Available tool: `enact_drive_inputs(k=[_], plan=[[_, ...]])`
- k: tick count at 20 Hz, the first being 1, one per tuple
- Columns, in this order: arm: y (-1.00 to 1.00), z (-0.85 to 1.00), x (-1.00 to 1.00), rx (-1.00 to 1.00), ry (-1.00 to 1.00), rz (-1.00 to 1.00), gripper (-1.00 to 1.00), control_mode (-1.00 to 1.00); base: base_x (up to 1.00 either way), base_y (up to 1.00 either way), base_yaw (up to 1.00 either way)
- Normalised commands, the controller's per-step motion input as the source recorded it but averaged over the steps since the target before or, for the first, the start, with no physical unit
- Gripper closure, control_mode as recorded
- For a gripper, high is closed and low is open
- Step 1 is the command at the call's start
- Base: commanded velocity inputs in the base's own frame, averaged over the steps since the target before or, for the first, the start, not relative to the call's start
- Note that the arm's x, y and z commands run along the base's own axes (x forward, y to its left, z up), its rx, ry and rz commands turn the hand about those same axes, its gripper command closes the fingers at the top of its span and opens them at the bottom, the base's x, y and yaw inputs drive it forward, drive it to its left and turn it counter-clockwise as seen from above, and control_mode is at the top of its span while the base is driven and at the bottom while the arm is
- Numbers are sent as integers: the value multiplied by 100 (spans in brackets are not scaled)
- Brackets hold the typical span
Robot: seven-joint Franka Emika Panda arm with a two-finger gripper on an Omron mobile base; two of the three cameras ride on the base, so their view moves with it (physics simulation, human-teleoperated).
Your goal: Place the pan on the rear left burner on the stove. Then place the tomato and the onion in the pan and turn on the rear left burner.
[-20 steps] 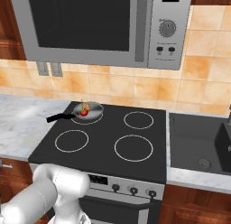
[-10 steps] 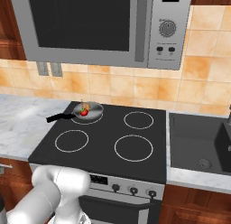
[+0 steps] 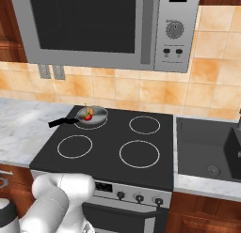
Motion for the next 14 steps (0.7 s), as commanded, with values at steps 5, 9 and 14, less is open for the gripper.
enact_drive_inputs(k=[5,9,14], plan=[[-34,-2,-25,0,9,0,100,-100,0,0,0],[-39,0,-1,0,11,0,100,-100,0,0,0],[-40,0,0,0,8,1,100,-100,0,0,0]])
